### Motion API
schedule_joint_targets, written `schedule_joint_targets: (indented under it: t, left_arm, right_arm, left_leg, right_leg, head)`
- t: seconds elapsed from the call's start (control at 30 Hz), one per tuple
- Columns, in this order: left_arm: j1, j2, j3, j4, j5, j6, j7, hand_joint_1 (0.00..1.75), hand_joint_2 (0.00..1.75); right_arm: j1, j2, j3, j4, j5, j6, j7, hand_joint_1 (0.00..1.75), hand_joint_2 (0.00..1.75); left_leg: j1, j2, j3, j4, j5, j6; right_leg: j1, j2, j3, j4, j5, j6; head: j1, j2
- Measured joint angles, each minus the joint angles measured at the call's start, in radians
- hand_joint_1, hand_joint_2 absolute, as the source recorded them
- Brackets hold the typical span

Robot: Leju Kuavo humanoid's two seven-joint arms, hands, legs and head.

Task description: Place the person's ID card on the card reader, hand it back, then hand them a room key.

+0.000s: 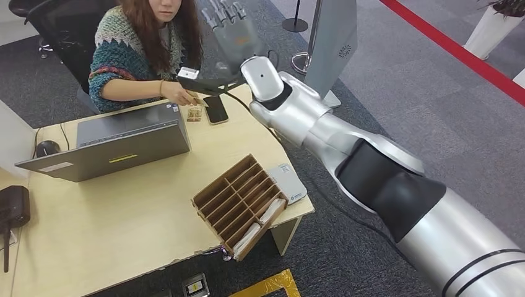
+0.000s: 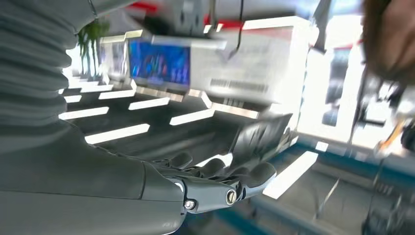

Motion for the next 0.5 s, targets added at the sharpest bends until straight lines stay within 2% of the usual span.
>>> schedule_joint_targets:
  t: [0.03,0.2,0.33,0.37,0.5]
  left_arm:
    - [0.003,0.000,0.002,0.000,0.004,0.002,-0.008,0.00,0.00]
    - [0.019,-0.002,0.034,0.018,0.007,0.006,-0.061,0.00,0.00]
    - [0.041,-0.008,0.091,0.046,-0.009,0.007,-0.108,0.00,0.00]
    - [0.044,-0.011,0.108,0.055,-0.014,0.007,-0.114,0.00,0.00]
    - [0.045,-0.024,0.185,0.086,-0.043,0.007,-0.123,0.00,0.00]
  right_arm:
    - [0.004,-0.026,-0.013,-0.030,0.041,-0.017,0.012,0.00,1.75]
    - [0.095,-0.178,-0.130,-0.214,0.133,-0.096,0.083,0.00,1.75]
    - [0.248,-0.308,-0.278,-0.353,0.106,-0.188,0.145,0.00,0.00]
    - [0.294,-0.332,-0.317,-0.379,0.086,-0.214,0.156,0.00,0.00]
    - [0.479,-0.390,-0.465,-0.453,0.015,-0.281,0.168,0.00,1.75]
  left_leg:
    - [0.000,0.000,0.000,0.000,0.000,0.000]
    - [0.000,0.001,0.003,0.001,-0.001,0.001]
    - [0.000,0.002,0.004,0.001,-0.003,0.002]
    - [0.000,0.003,0.004,0.001,-0.003,0.002]
    - [0.000,0.003,0.003,0.000,-0.003,0.002]
  right_leg:
    - [0.000,0.000,0.000,0.000,0.000,0.000]
    - [0.000,0.001,0.002,-0.001,0.000,0.000]
    - [0.000,0.001,0.003,-0.002,0.000,0.000]
    - [0.000,0.002,0.003,-0.002,0.000,0.000]
    - [0.000,0.002,0.004,-0.002,0.000,0.000]
  head:
    - [0.000,0.000]
    - [0.000,0.000]
    - [0.000,0.000]
    - [0.000,0.000]
    - [0.000,0.000]
